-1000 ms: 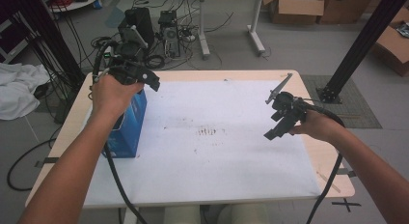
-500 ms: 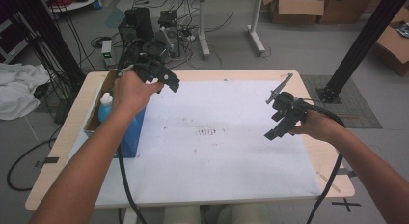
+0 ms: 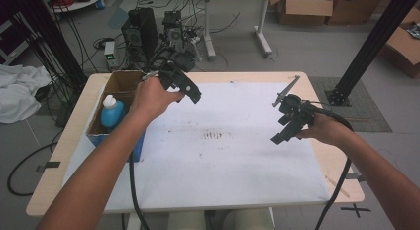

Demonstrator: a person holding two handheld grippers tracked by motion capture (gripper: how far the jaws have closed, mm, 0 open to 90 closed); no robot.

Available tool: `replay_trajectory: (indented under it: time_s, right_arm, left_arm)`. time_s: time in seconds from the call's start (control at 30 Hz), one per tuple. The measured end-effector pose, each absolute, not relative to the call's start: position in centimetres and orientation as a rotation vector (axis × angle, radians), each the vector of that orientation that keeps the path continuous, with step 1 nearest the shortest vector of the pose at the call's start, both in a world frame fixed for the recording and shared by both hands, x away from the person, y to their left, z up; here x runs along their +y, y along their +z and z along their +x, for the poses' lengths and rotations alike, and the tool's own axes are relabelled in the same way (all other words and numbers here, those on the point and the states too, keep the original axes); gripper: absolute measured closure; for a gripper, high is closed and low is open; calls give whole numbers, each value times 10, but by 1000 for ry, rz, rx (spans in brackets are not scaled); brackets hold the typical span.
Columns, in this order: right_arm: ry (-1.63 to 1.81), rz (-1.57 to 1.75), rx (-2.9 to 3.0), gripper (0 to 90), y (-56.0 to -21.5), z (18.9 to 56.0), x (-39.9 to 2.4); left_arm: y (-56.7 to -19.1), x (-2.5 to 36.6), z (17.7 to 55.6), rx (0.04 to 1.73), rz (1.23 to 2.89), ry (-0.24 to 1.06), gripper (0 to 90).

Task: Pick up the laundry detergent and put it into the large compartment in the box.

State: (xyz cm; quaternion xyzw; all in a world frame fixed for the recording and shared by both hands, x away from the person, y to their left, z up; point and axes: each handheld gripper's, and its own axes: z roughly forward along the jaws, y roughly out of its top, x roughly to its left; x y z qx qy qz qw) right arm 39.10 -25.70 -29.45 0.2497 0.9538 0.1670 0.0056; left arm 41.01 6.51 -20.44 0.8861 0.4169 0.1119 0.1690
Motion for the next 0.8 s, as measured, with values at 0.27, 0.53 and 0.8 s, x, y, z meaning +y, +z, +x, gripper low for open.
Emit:
replay_trajectory:
  time_s: [0.27, 0.53, 0.8]
  right_arm:
    - [523, 789, 2988, 174, -294, 392, -257]
    - [516, 780, 2999, 174, -296, 395, -254]
    - [518, 780, 3001, 174, -296, 396, -254]
  left_arm:
    - [-211, 52, 416, 1103, 2571, 285, 185]
    - [-220, 40, 422, 1008, 2627, 249, 188]
    - [-227, 34, 426, 968, 2653, 215, 191]
